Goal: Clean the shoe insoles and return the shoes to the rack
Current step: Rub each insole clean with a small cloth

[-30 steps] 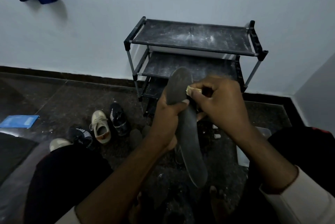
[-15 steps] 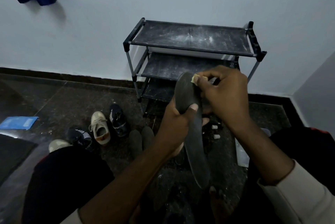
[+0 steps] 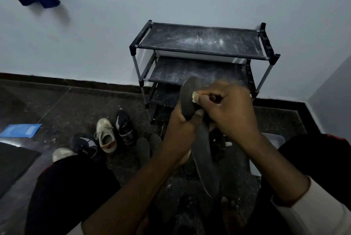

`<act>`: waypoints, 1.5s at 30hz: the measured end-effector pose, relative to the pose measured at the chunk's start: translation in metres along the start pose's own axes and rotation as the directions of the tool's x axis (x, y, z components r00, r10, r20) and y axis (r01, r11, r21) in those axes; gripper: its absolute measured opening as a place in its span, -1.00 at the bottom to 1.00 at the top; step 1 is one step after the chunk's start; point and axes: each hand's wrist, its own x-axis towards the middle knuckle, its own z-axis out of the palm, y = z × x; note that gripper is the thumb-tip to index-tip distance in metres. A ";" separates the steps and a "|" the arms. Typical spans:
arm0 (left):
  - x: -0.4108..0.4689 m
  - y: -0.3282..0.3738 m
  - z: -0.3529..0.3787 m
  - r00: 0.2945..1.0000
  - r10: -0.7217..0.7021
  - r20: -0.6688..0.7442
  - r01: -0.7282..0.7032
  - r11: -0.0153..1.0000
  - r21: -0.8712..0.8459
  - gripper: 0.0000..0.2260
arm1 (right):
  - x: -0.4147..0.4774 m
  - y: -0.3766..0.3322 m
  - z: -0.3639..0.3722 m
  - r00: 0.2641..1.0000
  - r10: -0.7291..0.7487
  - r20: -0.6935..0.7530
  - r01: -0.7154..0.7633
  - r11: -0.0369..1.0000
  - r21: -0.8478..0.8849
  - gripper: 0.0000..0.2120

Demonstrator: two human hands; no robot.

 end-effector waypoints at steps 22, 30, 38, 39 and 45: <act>-0.002 0.000 0.003 1.000 0.028 -0.003 -0.028 0.999 0.038 -0.66 | 0.000 0.002 0.001 0.999 -0.003 -0.054 0.006 0.998 0.057 -0.92; -0.002 -0.003 0.004 0.998 0.054 0.043 -0.060 0.989 0.138 -0.67 | 0.002 -0.010 0.006 0.995 -0.087 0.056 0.080 0.989 0.121 -0.91; -0.004 -0.003 0.004 0.999 -0.024 0.043 0.019 0.993 0.117 -0.59 | 0.013 -0.003 0.000 0.997 -0.058 -0.052 0.061 0.996 0.069 -0.92; -0.004 -0.003 0.004 0.999 -0.005 0.045 -0.002 0.990 0.138 -0.62 | 0.010 -0.007 0.001 0.994 -0.107 0.021 0.106 0.992 0.066 -0.91; -0.006 -0.007 0.006 0.997 -0.052 0.052 0.043 0.984 0.172 -0.54 | 0.025 0.009 -0.009 0.991 -0.090 -0.095 0.089 0.996 -0.014 -0.89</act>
